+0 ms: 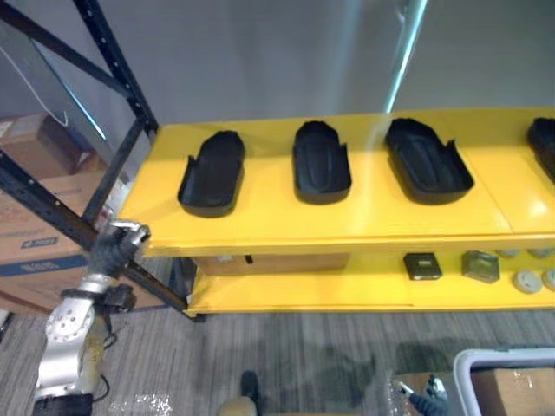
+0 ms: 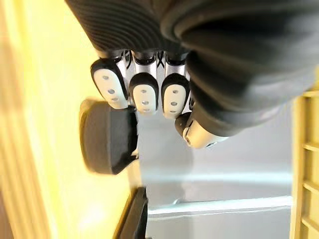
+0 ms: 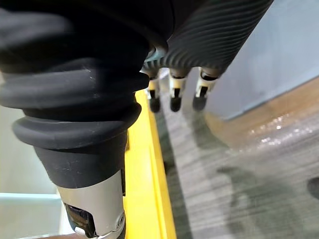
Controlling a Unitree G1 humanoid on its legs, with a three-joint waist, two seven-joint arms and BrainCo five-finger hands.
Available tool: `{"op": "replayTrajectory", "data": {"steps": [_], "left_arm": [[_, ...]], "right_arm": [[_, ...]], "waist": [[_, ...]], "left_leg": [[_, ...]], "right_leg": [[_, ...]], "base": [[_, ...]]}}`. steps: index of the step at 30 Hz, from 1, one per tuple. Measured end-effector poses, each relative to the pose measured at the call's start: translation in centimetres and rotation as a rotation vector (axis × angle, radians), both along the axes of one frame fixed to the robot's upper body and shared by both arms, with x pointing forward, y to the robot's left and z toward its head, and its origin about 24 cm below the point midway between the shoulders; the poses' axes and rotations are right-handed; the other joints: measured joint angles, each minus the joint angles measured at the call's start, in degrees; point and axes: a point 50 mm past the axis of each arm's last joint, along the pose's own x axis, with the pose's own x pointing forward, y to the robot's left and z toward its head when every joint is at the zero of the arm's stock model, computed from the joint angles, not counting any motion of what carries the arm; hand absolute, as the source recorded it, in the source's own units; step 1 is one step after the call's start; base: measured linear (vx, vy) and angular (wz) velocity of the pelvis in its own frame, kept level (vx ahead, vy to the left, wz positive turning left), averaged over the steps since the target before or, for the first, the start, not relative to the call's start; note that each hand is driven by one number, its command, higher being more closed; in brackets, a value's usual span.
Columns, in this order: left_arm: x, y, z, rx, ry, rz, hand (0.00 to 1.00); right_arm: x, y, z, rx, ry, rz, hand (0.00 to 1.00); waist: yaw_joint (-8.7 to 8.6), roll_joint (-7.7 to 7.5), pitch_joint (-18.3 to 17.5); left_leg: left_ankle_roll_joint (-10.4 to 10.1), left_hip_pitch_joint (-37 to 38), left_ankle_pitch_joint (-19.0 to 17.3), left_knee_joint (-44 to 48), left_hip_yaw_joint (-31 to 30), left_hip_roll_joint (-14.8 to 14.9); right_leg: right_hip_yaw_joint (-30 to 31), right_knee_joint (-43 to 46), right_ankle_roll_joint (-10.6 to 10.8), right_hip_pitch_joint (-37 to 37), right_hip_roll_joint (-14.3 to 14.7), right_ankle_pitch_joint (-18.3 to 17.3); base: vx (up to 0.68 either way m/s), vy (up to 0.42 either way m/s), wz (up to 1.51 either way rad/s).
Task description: Walk over and take plastic housings, then place them on the shelf
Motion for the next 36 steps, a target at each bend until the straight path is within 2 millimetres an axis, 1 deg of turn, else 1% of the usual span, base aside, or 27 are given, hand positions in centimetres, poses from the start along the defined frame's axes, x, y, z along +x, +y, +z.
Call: {"op": "replayTrajectory", "data": {"steps": [2,3,6,7,9,11,13,15,17,18,20,22,25,27,29,31,33,36], "left_arm": [[0.2,-0.5,-0.6,-0.026,0.027,-0.026,1.00],[0.4,-1.1,-1.1,-0.043,0.049,-0.045,1.00],[1.0,-2.4,-2.5,-0.070,0.105,-0.071,1.00],[1.1,-2.6,-2.7,-0.075,0.112,-0.074,1.00],[1.6,-3.4,-3.5,-0.127,0.124,-0.049,1.00],[1.9,-3.5,-3.9,-0.146,0.135,-0.026,1.00],[2.5,-3.7,-4.0,-0.143,0.144,-0.017,1.00],[3.3,-4.0,-3.8,-0.138,0.139,-0.012,1.00],[3.6,-3.9,-3.6,-0.139,0.130,-0.003,1.00],[3.9,-3.8,-3.4,-0.139,0.118,0.004,1.00],[4.2,-3.8,-3.0,-0.136,0.093,0.014,1.00],[4.4,-3.8,-2.8,-0.130,0.077,0.021,1.00],[5.5,-4.1,-1.8,-0.117,0.041,0.042,1.00],[5.7,-4.0,-1.5,-0.096,0.033,0.069,1.00],[6.0,-4.0,-1.0,-0.098,0.016,0.089,1.00],[6.6,-4.1,0.1,-0.103,-0.030,0.109,1.00],[6.9,-4.1,0.7,-0.106,-0.059,0.119,1.00],[7.1,-4.0,1.2,-0.112,-0.076,0.148,1.00]], "right_arm": [[0.5,0.1,0.1,0.003,-0.010,0.007,0.00],[0.6,0.1,0.1,0.006,-0.013,0.011,0.00],[0.8,0.3,-0.1,0.016,-0.011,0.022,0.00],[0.8,0.3,-0.1,0.016,-0.012,0.023,0.00],[0.8,0.4,-0.1,0.016,-0.015,0.028,0.00],[0.9,0.6,-0.1,0.019,-0.017,0.033,0.00],[0.7,0.7,-0.2,0.022,-0.011,0.031,0.00],[0.7,0.7,-0.2,0.023,-0.008,0.030,0.00],[0.9,0.7,-0.1,0.023,-0.015,0.033,0.00],[1.0,0.7,-0.1,0.023,-0.017,0.034,0.00],[1.1,1.0,-0.2,0.025,-0.015,0.054,0.00],[1.4,1.2,-0.1,0.027,-0.017,0.072,0.00],[2.9,1.1,0.3,0.022,-0.054,0.087,0.00],[3.3,1.1,0.4,0.021,-0.065,0.091,0.00],[3.5,1.1,0.5,0.021,-0.071,0.092,0.00],[3.6,1.0,0.5,0.019,-0.074,0.094,0.00],[3.7,0.9,0.6,0.016,-0.074,0.096,0.00],[3.9,0.8,0.7,0.012,-0.083,0.099,0.00]], "waist": [[-0.61,-0.32,0.36],[-0.88,-0.48,0.45],[-1.14,-0.90,0.73],[-1.16,-0.99,0.79],[-1.84,-1.15,0.88],[-2.53,-1.42,1.05],[-2.71,-1.80,1.27],[-2.76,-2.47,1.66],[-2.79,-2.94,1.93],[-2.79,-3.12,2.03],[-2.92,-3.28,2.14],[-2.91,-3.22,2.26],[-2.98,-2.94,3.61],[-3.29,-2.93,3.71],[-4.11,-2.94,4.27],[-4.53,-2.85,5.57],[-4.67,-2.78,6.33],[-4.81,-2.74,6.46]], "left_leg": [[0.00,-0.01,0.00,0.00,0.08,0.00],[-0.01,0.04,-0.01,0.00,0.14,0.01],[-0.22,0.58,-0.16,-0.03,1.03,0.33],[-0.22,0.65,-0.17,-0.03,1.41,0.42],[-0.37,0.66,-0.33,-0.04,1.67,0.68],[-0.39,0.67,-0.36,-0.04,1.91,0.86],[-0.40,0.74,-0.37,-0.04,2.32,1.04],[-0.40,0.80,-0.45,-0.04,2.68,1.11],[-0.47,0.76,-0.59,-0.03,3.13,1.16],[-0.54,0.76,-0.69,-0.03,3.35,1.15],[-0.58,0.76,-0.74,-0.02,3.43,1.11],[-0.59,0.76,-0.74,-0.02,3.44,1.13],[-0.59,0.71,-0.73,-0.02,4.27,1.29],[-0.58,0.43,-0.73,-0.01,4.92,1.32],[-0.58,0.32,-0.74,-0.01,4.98,1.29],[-0.58,0.35,-0.73,0.00,5.15,1.34],[-0.58,0.32,-0.73,0.00,5.28,1.34],[-0.58,-0.31,-0.73,0.03,5.61,1.38]], "right_leg": [[0.05,0.09,-0.32,-0.04,0.02,-0.18],[0.08,0.27,-0.44,-0.03,0.03,-0.25],[0.35,0.38,-0.63,0.01,0.16,-0.36],[0.50,0.38,-0.64,-0.06,0.20,-0.36],[0.99,0.40,-0.65,-0.34,0.36,-0.37],[1.40,0.49,-0.67,-0.61,0.46,-0.38],[1.67,0.50,-0.94,-0.79,0.52,-0.54],[1.98,0.59,-0.94,-1.03,0.51,-0.54],[2.79,0.78,-0.92,-1.58,0.51,-0.53],[3.03,0.83,-0.53,-1.74,0.47,-0.30],[3.07,0.83,-0.53,-1.77,0.44,-0.30],[3.08,0.84,-0.53,-1.77,0.46,-0.31],[3.65,1.08,-0.47,-2.38,0.47,-0.27],[4.54,1.33,-0.39,-3.32,0.40,-0.22],[4.66,1.53,-0.39,-3.55,0.35,-0.22],[4.88,1.57,-0.38,-3.68,0.37,-0.21],[5.00,1.57,-0.38,-3.78,0.36,-0.21],[5.43,1.69,-0.38,-4.67,0.37,-0.21]], "base": [[0.02,-0.017,0.00],[0.00,0.000,0.00],[0.00,-0.012,-0.08],[-0.02,-0.013,-0.15],[-0.04,-0.015,-0.11],[-0.04,-0.009,-0.10],[-0.02,-0.007,-0.09],[-0.02,-0.007,-0.07],[0.00,0.000,-0.12],[0.02,0.000,-0.11],[0.03,-0.007,-0.02],[0.00,0.000,0.00],[-0.02,-0.001,-0.09],[-0.01,0.010,-0.19],[0.00,0.009,-0.07],[-0.01,0.003,-0.04],[0.00,0.002,-0.02],[0.01,0.003,-0.04]]}}
